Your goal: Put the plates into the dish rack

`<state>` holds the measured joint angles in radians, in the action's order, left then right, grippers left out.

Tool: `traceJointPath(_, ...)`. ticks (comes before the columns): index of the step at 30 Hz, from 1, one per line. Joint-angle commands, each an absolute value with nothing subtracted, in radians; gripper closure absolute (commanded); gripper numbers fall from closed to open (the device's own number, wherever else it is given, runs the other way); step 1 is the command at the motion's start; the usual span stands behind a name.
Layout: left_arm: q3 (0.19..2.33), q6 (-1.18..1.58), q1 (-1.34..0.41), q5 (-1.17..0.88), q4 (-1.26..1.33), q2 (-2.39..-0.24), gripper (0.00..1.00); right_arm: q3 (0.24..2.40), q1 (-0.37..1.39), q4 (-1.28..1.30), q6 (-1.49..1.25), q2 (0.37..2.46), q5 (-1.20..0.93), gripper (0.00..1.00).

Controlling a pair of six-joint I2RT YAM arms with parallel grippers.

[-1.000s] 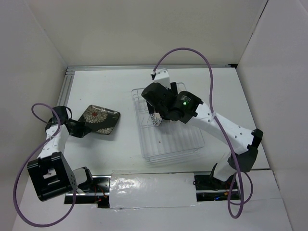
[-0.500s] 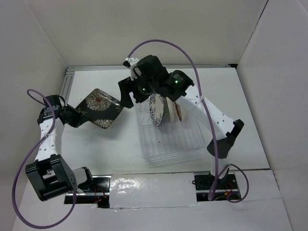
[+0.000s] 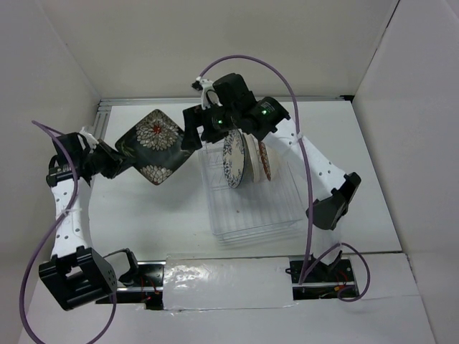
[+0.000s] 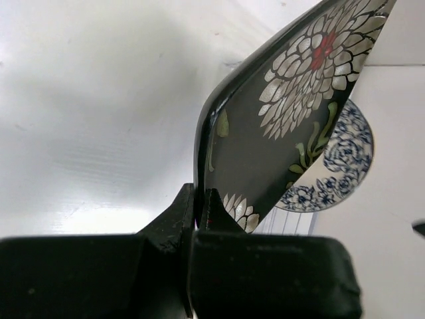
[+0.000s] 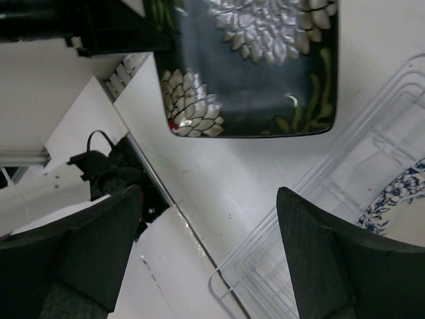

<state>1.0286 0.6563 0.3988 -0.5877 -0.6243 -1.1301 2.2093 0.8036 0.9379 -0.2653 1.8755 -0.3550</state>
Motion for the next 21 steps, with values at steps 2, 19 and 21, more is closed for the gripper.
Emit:
traceJointPath(2,1.12,0.634,0.403,-0.77,-0.543,-1.071,1.0,2.247,0.743,0.868,-0.301,1.904,-0.37,0.11)
traceJointPath(19,1.158,0.615,0.405,-0.957,-0.537,-1.052,1.0,2.255,0.698,0.786,-0.324,1.999,-0.537,0.06)
traceJointPath(21,1.158,0.612,0.403,-0.969,-0.535,-1.049,1.0,2.238,0.696,0.74,-0.336,1.994,-0.56,0.08)
